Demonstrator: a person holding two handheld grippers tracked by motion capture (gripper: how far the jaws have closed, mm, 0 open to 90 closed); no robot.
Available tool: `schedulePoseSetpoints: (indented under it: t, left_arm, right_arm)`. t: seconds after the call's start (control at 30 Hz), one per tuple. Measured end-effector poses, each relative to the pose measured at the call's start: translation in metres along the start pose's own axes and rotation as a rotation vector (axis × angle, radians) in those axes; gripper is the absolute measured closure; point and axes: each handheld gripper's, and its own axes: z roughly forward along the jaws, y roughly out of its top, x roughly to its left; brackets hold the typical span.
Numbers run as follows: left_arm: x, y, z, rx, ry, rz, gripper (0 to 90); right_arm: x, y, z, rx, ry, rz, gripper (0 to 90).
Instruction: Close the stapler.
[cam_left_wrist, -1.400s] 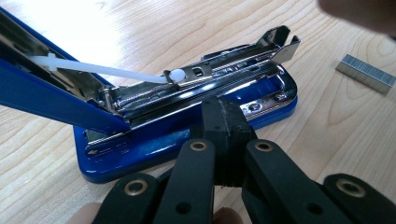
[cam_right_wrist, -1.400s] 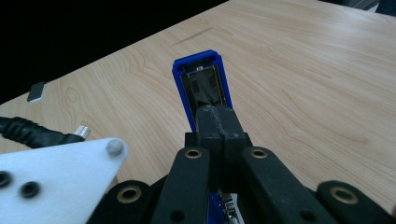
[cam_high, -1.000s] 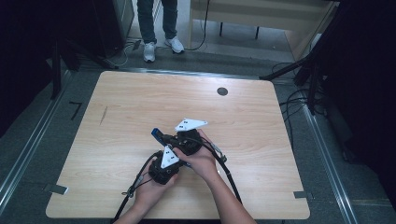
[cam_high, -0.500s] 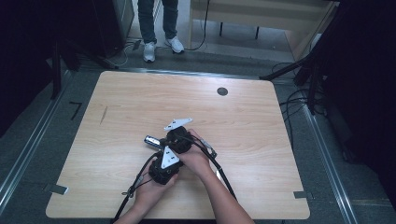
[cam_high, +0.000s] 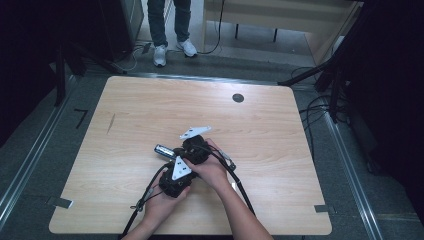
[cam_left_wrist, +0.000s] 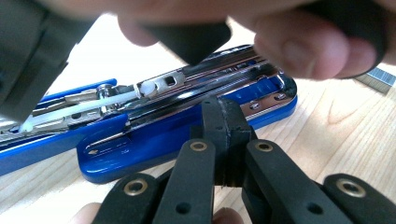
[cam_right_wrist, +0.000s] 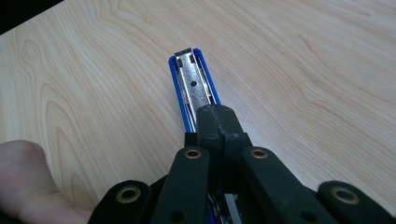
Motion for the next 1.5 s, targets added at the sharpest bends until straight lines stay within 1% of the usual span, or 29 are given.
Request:
schedulePoseSetpoints:
  t: [0.07,0.1,0.17,0.2,0.23,0.27,0.3,0.33,0.37,0.4,0.47,0.5,0.53,0.57,0.6,0.8,0.83,0.87,1.0,1.03,1.07,1.1,1.2,1.23,1.27,1.3,1.37,1.4,1.5]
  left_arm:
    - [0.0,0.0,0.0,-0.002,0.0,-0.003,90.0]
    - [0.0,0.0,0.0,-0.002,0.0,-0.003,90.0]
    - [-0.001,0.0,0.0,-0.003,0.004,-0.002,90.0]
    - [-0.001,0.0,0.0,-0.003,0.004,-0.002,90.0]
    - [-0.001,0.0,0.0,-0.004,0.003,-0.003,90.0]
    - [-0.001,0.0,0.0,-0.004,0.005,-0.001,90.0]
    - [-0.001,0.0,0.0,-0.005,0.005,-0.002,90.0]
    - [-0.001,0.0,0.0,-0.005,0.005,-0.002,90.0]
    - [-0.001,0.0,0.0,-0.005,0.006,-0.004,90.0]
    - [-0.001,0.0,0.0,-0.005,0.006,-0.004,90.0]
    - [-0.001,0.0,0.0,-0.005,0.006,-0.002,90.0]
    - [-0.002,0.0,0.0,-0.005,0.007,-0.001,90.0]
    - [-0.002,0.0,0.0,-0.005,0.007,-0.001,90.0]
    - [-0.001,0.0,0.0,-0.001,0.007,0.005,90.0]
    - [-0.001,0.0,0.0,-0.001,0.007,0.005,90.0]
    - [-0.001,0.0,0.0,0.002,0.01,0.009,90.0]
    - [-0.001,0.0,0.0,0.002,0.01,0.009,90.0]
    - [-0.002,0.0,0.0,0.002,0.01,0.009,90.0]
    - [-0.001,0.0,0.0,0.002,0.008,0.008,90.0]
    - [-0.001,0.0,0.0,0.001,0.009,0.007,90.0]
    - [-0.001,0.0,0.0,0.001,0.009,0.007,90.0]
    - [-0.002,0.0,0.0,0.0,0.009,0.008,90.0]
    - [-0.002,0.0,0.0,0.001,0.009,0.009,90.0]
    - [-0.002,0.0,0.0,0.0,0.009,0.009,90.0]
    - [-0.002,0.0,0.0,0.0,0.009,0.009,90.0]
    - [-0.002,0.0,0.0,0.0,0.01,0.009,90.0]
    - [-0.002,0.0,0.0,0.0,0.009,0.009,90.0]
    - [-0.002,0.0,0.0,0.0,0.009,0.009,90.0]
    - [-0.002,0.0,0.0,0.001,0.01,0.007,90.0]
  right_arm:
    - [0.0,-0.001,-0.009,-0.021,-0.014,0.008,90.0]
    - [0.0,-0.001,-0.009,-0.021,-0.014,0.008,90.0]
    - [0.0,-0.003,-0.021,-0.047,-0.034,0.007,90.0]
    - [0.0,-0.003,-0.021,-0.047,-0.034,0.007,90.0]
    - [-0.001,-0.006,-0.028,-0.063,-0.055,0.008,90.0]
    - [-0.001,-0.006,-0.028,-0.063,-0.055,0.008,90.0]
    - [-0.002,-0.01,-0.036,-0.078,-0.082,0.019,90.0]
    - [-0.002,-0.01,-0.036,-0.078,-0.082,0.019,90.0]
    - [-0.003,-0.014,-0.043,-0.093,-0.117,0.028,90.0]
    - [-0.003,-0.014,-0.043,-0.093,-0.117,0.028,90.0]
    - [-0.006,-0.019,-0.05,-0.107,-0.141,0.048,88.1]
    - [-0.009,-0.025,-0.057,-0.117,-0.166,0.057,88.0]
    - [-0.009,-0.025,-0.057,-0.117,-0.166,0.057,88.0]
    - [-0.011,-0.031,-0.065,-0.13,-0.182,0.072,88.0]
    - [-0.011,-0.031,-0.065,-0.13,-0.182,0.072,88.0]
    - [-0.015,-0.045,-0.081,-0.148,-0.228,0.09,87.9]
    - [-0.016,-0.049,-0.086,-0.15,-0.245,0.092,87.5]
    - [-0.016,-0.049,-0.086,-0.15,-0.245,0.092,87.5]
    - [-0.017,-0.058,-0.095,-0.162,-0.27,0.113,86.8]
    - [-0.018,-0.062,-0.098,-0.164,-0.281,0.128,86.4]
    - [-0.018,-0.062,-0.098,-0.164,-0.281,0.128,86.4]
    - [-0.018,-0.067,-0.102,-0.169,-0.297,0.136,86.2]
    - [-0.019,-0.07,-0.106,-0.171,-0.307,0.143,85.7]
    - [-0.019,-0.075,-0.109,-0.17,-0.319,0.15,85.0]
    - [-0.019,-0.075,-0.109,-0.17,-0.319,0.15,85.0]
    - [-0.019,-0.079,-0.111,-0.164,-0.333,0.158,84.4]
    - [-0.019,-0.081,-0.113,-0.161,-0.342,0.161,84.2]
    - [-0.02,-0.087,-0.116,-0.164,-0.348,0.182,83.8]
    - [-0.02,-0.093,-0.119,-0.165,-0.357,0.202,82.8]
